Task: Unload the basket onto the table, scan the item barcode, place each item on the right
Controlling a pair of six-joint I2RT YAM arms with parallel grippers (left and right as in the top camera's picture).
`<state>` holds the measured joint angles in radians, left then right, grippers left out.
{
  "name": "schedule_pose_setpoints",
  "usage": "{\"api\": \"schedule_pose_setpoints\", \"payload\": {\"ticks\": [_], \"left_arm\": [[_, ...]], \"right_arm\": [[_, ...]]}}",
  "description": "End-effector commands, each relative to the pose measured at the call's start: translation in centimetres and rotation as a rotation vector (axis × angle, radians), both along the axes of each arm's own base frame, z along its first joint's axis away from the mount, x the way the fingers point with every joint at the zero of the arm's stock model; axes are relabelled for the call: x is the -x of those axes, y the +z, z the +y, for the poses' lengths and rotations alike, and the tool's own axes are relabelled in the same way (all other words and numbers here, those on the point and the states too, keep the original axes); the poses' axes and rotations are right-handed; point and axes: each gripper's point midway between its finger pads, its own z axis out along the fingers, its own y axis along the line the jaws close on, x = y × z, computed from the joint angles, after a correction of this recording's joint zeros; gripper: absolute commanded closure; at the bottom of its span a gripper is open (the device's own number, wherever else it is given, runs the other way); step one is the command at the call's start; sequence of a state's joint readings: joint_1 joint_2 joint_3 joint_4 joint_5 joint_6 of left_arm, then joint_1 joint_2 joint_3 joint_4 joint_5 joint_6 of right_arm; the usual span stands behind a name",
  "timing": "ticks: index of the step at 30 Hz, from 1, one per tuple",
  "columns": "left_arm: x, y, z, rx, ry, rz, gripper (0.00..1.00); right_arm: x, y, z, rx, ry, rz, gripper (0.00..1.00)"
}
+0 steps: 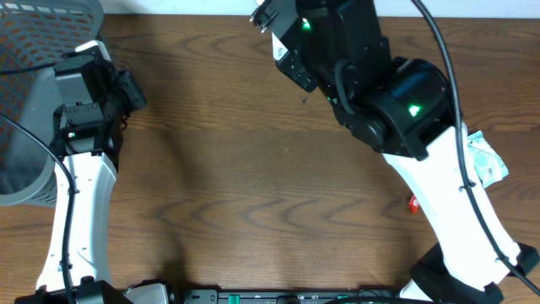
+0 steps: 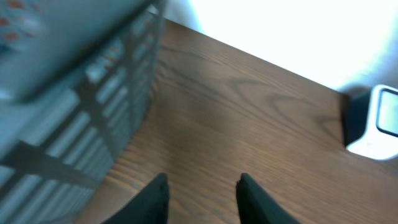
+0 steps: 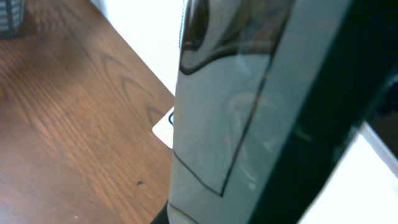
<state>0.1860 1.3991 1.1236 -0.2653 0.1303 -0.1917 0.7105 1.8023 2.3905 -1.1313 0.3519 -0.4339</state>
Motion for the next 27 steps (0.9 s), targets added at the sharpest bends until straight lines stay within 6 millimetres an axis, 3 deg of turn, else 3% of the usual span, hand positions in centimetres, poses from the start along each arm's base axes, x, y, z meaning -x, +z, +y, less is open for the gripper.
{"api": "schedule_pose_setpoints", "payload": {"ticks": [1,2,6,16,23,27], "left_arm": [[-0.4,-0.1,-0.8,0.016,-0.045,0.002,0.26],[-0.4,-0.3,-0.8,0.017,-0.045,0.007,0.16],[0.0,-1.0,-0.9,0.024,-0.045,0.038,0.15],[0.1,-1.1,-0.9,0.025,-0.044,0.044,0.15],[0.1,-1.1,-0.9,0.025,-0.044,0.044,0.15],[0.1,-1.1,-0.9,0.025,-0.044,0.044,0.15]], "right_arm": [[-2.4,-2.3,1.1,0.130,0.029,-0.010,0.99],[-3.2,-2.6,1.1,0.161,0.009,-0.028,0.99],[-6.9,-3.8,1.4,0.317,-0.062,-0.121,0.99],[-13.0,-9.2,5.3,0.629,0.059,-0.218,0.99],[-17.3,-11.5,7.5,0.745,0.019,-0.346,0.99],[-20.3,-14.5,8.7,0.823,0.007,-0.414,0.99]]}}
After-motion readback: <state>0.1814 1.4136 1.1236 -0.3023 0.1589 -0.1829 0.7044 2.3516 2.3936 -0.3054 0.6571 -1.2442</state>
